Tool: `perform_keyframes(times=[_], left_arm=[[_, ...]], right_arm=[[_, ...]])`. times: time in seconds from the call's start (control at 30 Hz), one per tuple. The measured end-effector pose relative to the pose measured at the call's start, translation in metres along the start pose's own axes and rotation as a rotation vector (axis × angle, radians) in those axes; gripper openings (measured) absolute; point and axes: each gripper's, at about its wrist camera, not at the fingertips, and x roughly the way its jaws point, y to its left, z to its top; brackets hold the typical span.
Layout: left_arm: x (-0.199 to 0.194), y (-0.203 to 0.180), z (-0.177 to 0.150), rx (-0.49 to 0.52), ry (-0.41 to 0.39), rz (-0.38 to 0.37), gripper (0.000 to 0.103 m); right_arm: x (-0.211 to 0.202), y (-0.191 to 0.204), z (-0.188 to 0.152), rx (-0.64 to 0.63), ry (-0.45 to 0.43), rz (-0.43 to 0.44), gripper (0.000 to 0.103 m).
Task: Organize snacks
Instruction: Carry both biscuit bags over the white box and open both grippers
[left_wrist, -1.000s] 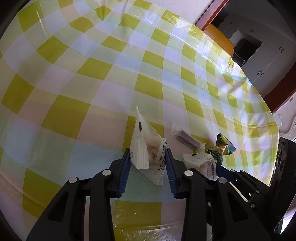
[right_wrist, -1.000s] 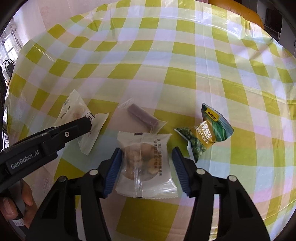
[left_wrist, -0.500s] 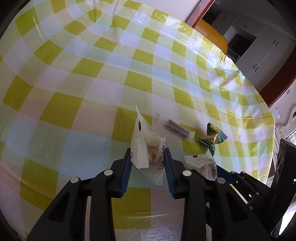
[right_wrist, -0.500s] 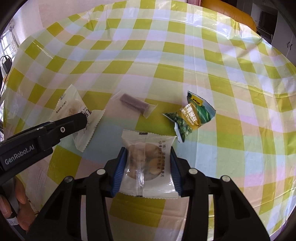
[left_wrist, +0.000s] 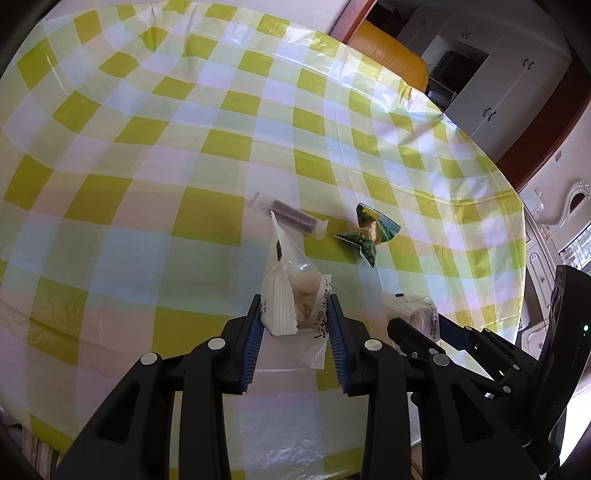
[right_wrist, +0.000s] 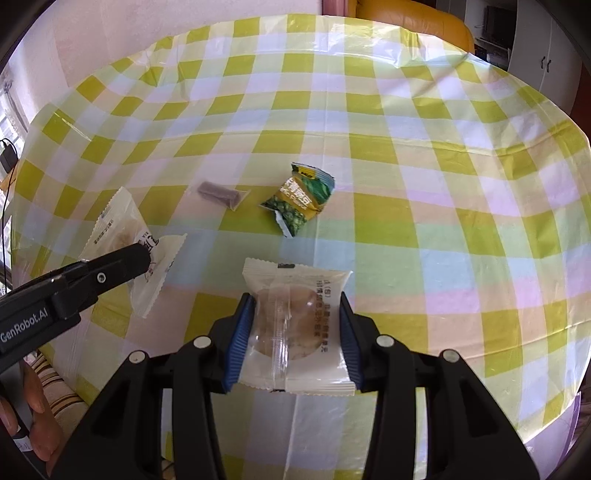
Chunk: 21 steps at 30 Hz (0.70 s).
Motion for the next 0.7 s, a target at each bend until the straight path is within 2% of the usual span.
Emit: perform_keyframes(times=[0.7], left_arm=[[-0.002,-0.099,-0.045,0.184,0.081,-0.085,0.032]], right_arm=[[-0.061,-0.093,-0.059,0.153,-0.043,-0.090,0.044]])
